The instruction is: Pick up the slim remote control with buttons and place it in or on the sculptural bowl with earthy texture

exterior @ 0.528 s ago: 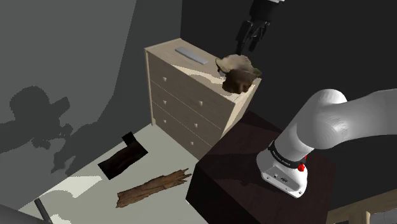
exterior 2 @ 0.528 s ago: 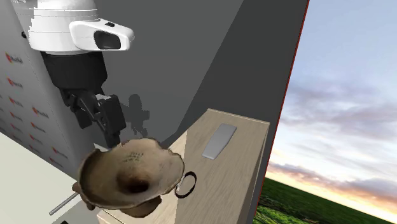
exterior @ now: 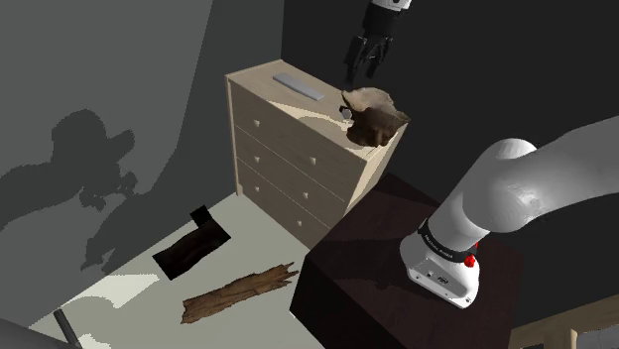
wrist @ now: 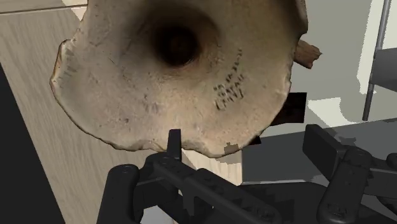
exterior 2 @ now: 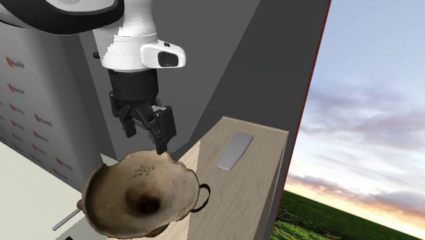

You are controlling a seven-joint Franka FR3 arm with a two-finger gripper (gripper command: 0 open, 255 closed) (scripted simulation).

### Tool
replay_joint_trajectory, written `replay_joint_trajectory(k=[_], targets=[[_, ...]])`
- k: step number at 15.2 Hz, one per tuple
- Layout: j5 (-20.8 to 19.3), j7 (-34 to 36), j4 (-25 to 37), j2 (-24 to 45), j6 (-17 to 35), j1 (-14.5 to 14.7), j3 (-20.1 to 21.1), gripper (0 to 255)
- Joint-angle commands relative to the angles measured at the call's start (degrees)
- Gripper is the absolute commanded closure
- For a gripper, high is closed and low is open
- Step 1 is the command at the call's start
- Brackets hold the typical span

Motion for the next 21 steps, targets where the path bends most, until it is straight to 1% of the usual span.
replay_joint_trajectory(k=[1, 6, 11, 16, 21], targets=[[-0.3, -1.5, 2.0, 4.8, 2.7, 0.0, -1.0, 0], [-0.1, -4.6, 8.5, 16.2, 7.4, 0.2, -2.7, 0], [0.9, -7.8, 16.8, 27.7, 10.3, 0.1, -4.0, 0], [2.5, -10.8, 26.9, 39.3, 11.3, -0.5, -4.7, 0], [4.1, -13.3, 39.5, 51.2, 10.4, -1.9, -4.7, 0]])
